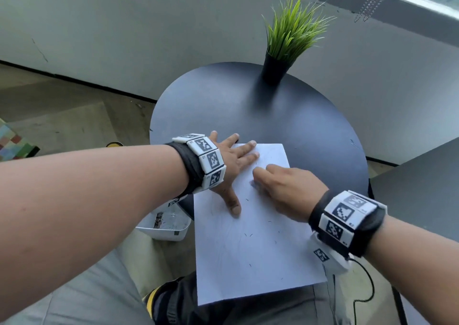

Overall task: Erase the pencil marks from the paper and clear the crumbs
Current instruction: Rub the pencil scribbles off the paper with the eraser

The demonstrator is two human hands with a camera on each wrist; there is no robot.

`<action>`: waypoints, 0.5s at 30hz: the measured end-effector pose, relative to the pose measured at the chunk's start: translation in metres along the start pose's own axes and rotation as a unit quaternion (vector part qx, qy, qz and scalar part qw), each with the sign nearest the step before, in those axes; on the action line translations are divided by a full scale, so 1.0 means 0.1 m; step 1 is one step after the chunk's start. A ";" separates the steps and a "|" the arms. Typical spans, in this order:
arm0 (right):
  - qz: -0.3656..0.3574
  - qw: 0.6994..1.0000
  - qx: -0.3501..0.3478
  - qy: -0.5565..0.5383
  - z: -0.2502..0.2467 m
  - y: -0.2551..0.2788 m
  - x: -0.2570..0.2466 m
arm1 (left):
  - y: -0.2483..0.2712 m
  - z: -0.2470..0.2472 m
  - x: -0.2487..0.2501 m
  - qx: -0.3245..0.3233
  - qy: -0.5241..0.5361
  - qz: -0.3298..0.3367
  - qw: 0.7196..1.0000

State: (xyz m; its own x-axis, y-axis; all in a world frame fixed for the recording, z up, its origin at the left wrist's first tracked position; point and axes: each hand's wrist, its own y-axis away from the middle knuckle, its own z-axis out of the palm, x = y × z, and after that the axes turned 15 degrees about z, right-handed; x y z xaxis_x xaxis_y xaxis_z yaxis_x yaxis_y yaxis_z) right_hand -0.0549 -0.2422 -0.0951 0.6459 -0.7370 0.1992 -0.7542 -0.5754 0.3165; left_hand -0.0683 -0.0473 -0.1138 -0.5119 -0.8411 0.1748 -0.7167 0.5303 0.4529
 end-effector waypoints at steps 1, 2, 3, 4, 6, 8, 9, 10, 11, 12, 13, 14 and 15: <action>0.038 0.999 0.011 -0.022 -0.02 -0.10 0.10 | -0.02 -0.01 -0.01 0.003 0.000 -0.001 1.000; 0.061 0.997 0.018 -0.035 -0.06 -0.16 0.16 | -0.04 -0.02 -0.01 0.005 -0.002 -0.003 1.000; 0.069 0.997 0.016 -0.037 -0.06 -0.18 0.16 | -0.05 -0.03 -0.02 0.004 -0.003 -0.005 1.000; 0.059 0.998 0.014 -0.031 -0.07 -0.16 0.10 | -0.06 -0.04 -0.02 0.002 -0.003 -0.007 1.000; -0.006 0.999 -0.022 -0.028 -0.04 0.01 -0.13 | -0.07 -0.03 -0.03 -0.003 -0.007 -0.008 1.000; -0.056 0.997 -0.044 -0.021 -0.02 0.14 -0.22 | -0.07 -0.01 -0.03 -0.006 -0.017 -0.005 1.000; -0.052 0.998 -0.034 -0.021 -0.02 0.11 -0.18 | -0.07 -0.02 -0.03 -0.008 -0.017 -0.005 1.000; -0.024 0.999 -0.019 -0.028 -0.02 0.02 -0.10 | -0.07 -0.03 -0.02 -0.009 -0.015 -0.006 1.000; 0.014 0.999 -0.005 -0.040 -0.01 -0.08 0.00 | -0.07 -0.05 -0.01 -0.008 -0.014 -0.008 1.000; 0.048 0.997 0.006 -0.055 -0.01 -0.16 0.10 | -0.06 -0.08 0.01 -0.007 -0.015 -0.011 1.000; 0.075 0.995 0.009 -0.061 -0.01 -0.22 0.18 | -0.05 -0.10 0.02 -0.005 -0.021 -0.014 1.000; 0.087 0.994 0.010 -0.062 0.01 -0.26 0.22 | -0.03 -0.11 0.03 -0.003 -0.029 -0.013 0.999; 0.091 0.994 0.006 -0.060 0.02 -0.28 0.22 | -0.01 -0.12 0.04 0.001 -0.039 -0.008 0.999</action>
State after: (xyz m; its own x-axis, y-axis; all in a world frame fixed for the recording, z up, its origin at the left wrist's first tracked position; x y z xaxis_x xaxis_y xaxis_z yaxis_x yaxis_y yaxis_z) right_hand -0.0196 -0.2430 -0.1009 0.4809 -0.8655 0.1399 -0.8589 -0.4331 0.2734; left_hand -0.0637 -0.0526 -0.1035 -0.5364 -0.8382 0.0984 -0.7255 0.5176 0.4537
